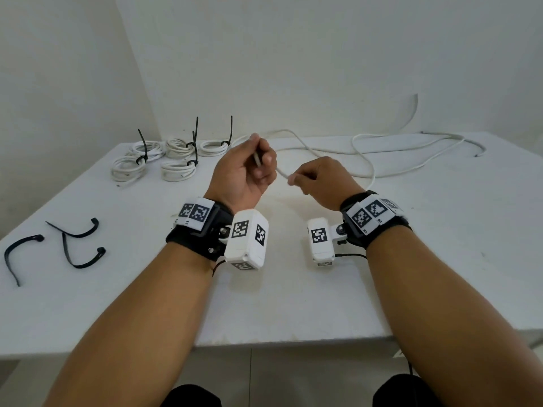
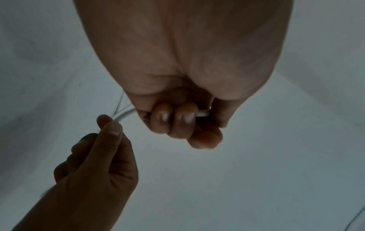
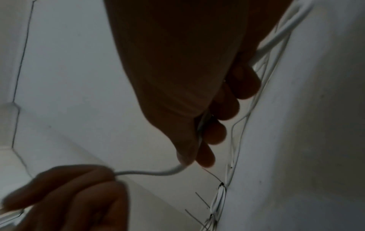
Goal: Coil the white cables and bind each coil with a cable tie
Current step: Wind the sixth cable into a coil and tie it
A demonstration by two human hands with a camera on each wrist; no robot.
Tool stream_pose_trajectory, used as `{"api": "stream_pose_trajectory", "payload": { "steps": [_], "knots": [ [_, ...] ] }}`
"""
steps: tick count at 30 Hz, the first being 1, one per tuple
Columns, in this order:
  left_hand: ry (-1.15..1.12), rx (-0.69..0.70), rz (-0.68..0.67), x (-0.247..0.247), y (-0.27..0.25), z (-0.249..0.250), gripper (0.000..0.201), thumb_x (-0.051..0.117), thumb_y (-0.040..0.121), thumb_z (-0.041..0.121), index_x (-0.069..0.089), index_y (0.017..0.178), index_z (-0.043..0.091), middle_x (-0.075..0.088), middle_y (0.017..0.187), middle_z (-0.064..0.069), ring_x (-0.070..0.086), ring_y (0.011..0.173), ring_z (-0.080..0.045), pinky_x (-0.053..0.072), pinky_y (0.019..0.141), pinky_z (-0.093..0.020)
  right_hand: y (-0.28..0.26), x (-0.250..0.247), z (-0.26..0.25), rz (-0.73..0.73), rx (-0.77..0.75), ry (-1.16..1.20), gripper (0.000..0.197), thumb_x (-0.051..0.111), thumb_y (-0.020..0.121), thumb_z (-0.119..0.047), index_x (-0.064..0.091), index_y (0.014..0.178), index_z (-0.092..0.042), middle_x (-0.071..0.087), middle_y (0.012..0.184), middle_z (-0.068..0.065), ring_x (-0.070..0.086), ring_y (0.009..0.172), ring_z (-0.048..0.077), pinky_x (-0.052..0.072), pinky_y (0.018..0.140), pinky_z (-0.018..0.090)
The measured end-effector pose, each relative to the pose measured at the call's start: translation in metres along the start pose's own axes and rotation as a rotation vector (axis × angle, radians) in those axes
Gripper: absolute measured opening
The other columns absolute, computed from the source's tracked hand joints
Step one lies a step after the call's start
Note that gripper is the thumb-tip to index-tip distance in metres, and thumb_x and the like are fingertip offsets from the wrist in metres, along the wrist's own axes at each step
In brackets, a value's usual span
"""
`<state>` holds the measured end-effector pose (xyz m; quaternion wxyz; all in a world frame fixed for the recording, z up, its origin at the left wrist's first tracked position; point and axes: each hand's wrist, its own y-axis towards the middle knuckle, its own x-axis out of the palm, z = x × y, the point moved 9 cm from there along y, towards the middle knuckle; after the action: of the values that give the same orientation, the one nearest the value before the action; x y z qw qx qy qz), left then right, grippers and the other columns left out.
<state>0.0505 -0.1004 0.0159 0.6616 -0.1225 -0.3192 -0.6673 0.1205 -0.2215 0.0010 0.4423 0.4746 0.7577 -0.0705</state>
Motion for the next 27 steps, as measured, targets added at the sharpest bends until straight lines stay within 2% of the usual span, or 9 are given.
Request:
{"api": "stream_pose_trajectory", "payload": {
  "steps": [4, 9, 12, 14, 16, 19, 22, 25, 27],
  "knots": [
    [0.133, 0.074, 0.136, -0.011, 0.004, 0.002, 0.035, 0.033, 0.105, 0.02, 0.047, 0.073, 0.012, 0.046, 0.055, 0.0, 0.028, 0.046, -0.012, 0.026, 0.048, -0.024, -0.008, 0.02, -0.02, -0.175, -0.027, -0.013, 0.028, 0.065, 0.09, -0.036, 0.069, 0.066, -0.023, 0.059, 0.058, -0.008, 0.046, 0.045, 0.0, 0.038, 0.056, 0.021],
    [0.442, 0.139, 0.302, -0.027, 0.005, 0.004, 0.035, 0.033, 0.104, 0.016, 0.042, 0.07, 0.014, 0.047, 0.056, 0.003, 0.028, 0.046, -0.01, 0.026, 0.05, -0.024, -0.019, 0.032, -0.042, -0.28, -0.102, -0.081, 0.023, 0.06, 0.095, -0.037, 0.075, 0.093, -0.02, 0.067, 0.073, -0.002, 0.059, 0.066, 0.013, 0.046, 0.061, 0.026],
    [0.753, 0.13, 0.348, -0.034, 0.005, 0.004, 0.034, 0.037, 0.1, 0.025, 0.044, 0.068, 0.017, 0.05, 0.062, 0.002, 0.037, 0.05, -0.013, 0.034, 0.058, -0.029, -0.024, 0.035, -0.049, -0.332, -0.133, -0.14, 0.023, 0.057, 0.096, -0.032, 0.074, 0.106, -0.021, 0.068, 0.083, -0.003, 0.06, 0.075, 0.012, 0.048, 0.07, 0.028],
    [1.004, 0.104, 0.34, -0.03, 0.003, 0.002, 0.036, 0.037, 0.099, 0.031, 0.046, 0.067, 0.018, 0.054, 0.067, 0.0, 0.043, 0.057, -0.016, 0.037, 0.066, -0.033, -0.026, 0.035, -0.049, -0.357, -0.134, -0.161, 0.022, 0.057, 0.095, -0.03, 0.074, 0.106, -0.022, 0.068, 0.085, -0.005, 0.061, 0.079, 0.013, 0.05, 0.074, 0.029],
    [1.195, 0.034, 0.295, -0.027, 0.002, -0.003, 0.037, 0.036, 0.102, 0.029, 0.046, 0.069, 0.016, 0.055, 0.072, -0.001, 0.047, 0.063, -0.016, 0.037, 0.066, -0.031, -0.028, 0.029, -0.049, -0.351, -0.134, -0.175, 0.018, 0.059, 0.092, -0.03, 0.075, 0.1, -0.025, 0.064, 0.079, -0.009, 0.061, 0.076, 0.012, 0.05, 0.069, 0.028],
    [1.366, -0.156, 0.18, -0.028, 0.003, -0.018, 0.036, 0.035, 0.1, 0.021, 0.047, 0.067, 0.014, 0.056, 0.072, 0.0, 0.05, 0.072, -0.019, 0.034, 0.065, -0.033, -0.029, 0.011, -0.047, -0.293, -0.128, -0.204, 0.012, 0.063, 0.084, -0.028, 0.074, 0.085, -0.03, 0.064, 0.074, -0.011, 0.058, 0.068, 0.007, 0.047, 0.062, 0.024],
    [1.407, -0.342, 0.048, -0.025, -0.002, -0.039, 0.032, 0.039, 0.096, 0.01, 0.045, 0.064, 0.013, 0.053, 0.07, -0.004, 0.049, 0.07, -0.022, 0.033, 0.064, -0.03, -0.029, -0.011, -0.049, -0.173, -0.165, -0.176, 0.008, 0.067, 0.08, -0.026, 0.074, 0.079, -0.028, 0.065, 0.07, -0.012, 0.058, 0.065, 0.006, 0.044, 0.06, 0.022],
    [1.091, -0.411, 0.031, -0.023, -0.006, -0.052, 0.033, 0.034, 0.096, 0.011, 0.042, 0.064, 0.01, 0.042, 0.052, -0.004, 0.036, 0.047, -0.02, 0.029, 0.047, -0.026, -0.027, -0.033, -0.049, -0.011, -0.212, -0.039, 0.009, 0.079, 0.078, -0.03, 0.073, 0.077, -0.023, 0.063, 0.065, -0.014, 0.054, 0.06, 0.0, 0.038, 0.056, 0.01],
    [0.908, -0.402, 0.048, -0.021, -0.006, -0.056, 0.036, 0.032, 0.097, 0.014, 0.037, 0.062, 0.012, 0.031, 0.049, -0.001, 0.023, 0.047, -0.015, 0.02, 0.044, -0.024, -0.025, -0.046, -0.042, 0.088, -0.215, 0.067, 0.015, 0.083, 0.076, -0.031, 0.073, 0.077, -0.019, 0.061, 0.062, -0.015, 0.051, 0.057, -0.001, 0.037, 0.054, 0.009]
  ]
}}
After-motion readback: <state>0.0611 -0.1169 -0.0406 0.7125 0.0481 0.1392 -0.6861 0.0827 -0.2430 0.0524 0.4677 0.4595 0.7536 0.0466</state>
